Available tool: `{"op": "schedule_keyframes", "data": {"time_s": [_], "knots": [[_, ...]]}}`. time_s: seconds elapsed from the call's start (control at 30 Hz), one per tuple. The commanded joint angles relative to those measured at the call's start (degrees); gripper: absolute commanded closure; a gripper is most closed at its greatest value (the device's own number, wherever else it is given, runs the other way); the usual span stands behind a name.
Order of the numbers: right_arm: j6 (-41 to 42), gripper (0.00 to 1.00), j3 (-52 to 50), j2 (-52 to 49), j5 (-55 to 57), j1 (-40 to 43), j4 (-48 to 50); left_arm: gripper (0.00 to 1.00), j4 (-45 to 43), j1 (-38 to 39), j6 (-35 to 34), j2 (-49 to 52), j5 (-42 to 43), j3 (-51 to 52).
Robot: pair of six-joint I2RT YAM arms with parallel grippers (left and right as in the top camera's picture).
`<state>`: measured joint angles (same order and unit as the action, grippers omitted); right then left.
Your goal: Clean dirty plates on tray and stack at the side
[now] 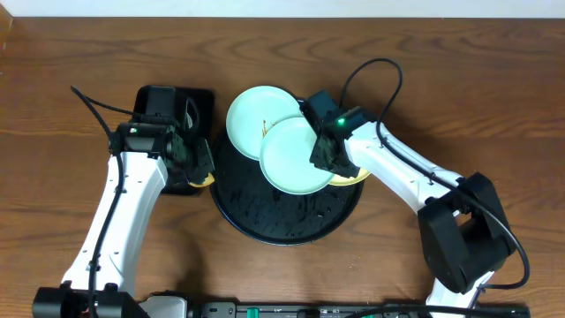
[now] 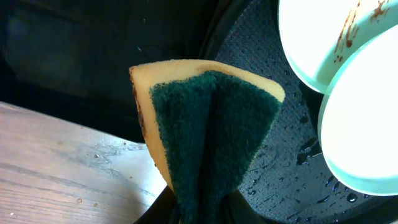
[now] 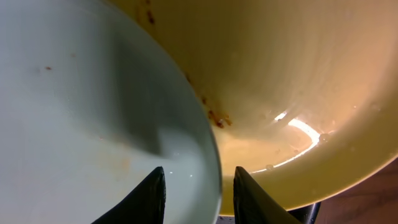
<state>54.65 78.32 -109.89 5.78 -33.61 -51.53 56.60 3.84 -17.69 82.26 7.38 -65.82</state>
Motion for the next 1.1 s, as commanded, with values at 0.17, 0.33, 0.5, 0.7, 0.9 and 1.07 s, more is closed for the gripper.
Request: {"op": "schedule_keyframes", "data": {"time_s": [0.17,0.33,0.5,0.7,0.9,1.07], "knots": [[2.14,0.68,-2.27,0.04,-0.07,0.31,1.49,0.83,0.33,-0.28,1.18,-0.04,-0.35,-1.05],[2.12,0.8,-2.27,0.04,-0.07,0.26,3.37,0.83,0.74,-0.28,1.2,-0.04,-0.35,-1.05],[2.8,0.67,-2.27,0.04,-0.07,0.24,4.57,0.83,1.44,-0.28,1.86,-0.04,-0.55,-1.05],[2.8,0.73,-2.27,0.04,-0.02,0.2,4.68,0.83,1.44,-0.28,2.05,-0.04,-0.55,-1.05],[3.56,0.75,-3.13,0.04,-0.07,0.13,6.19,0.83,1.46,-0.28,2.05,-0.04,-0.55,-1.05],[4.07,0.76,-5.95,0.04,-1.18,0.09,9.42,0.83,1.49,-0.28,2.05,-0.04,-0.55,-1.05]]}}
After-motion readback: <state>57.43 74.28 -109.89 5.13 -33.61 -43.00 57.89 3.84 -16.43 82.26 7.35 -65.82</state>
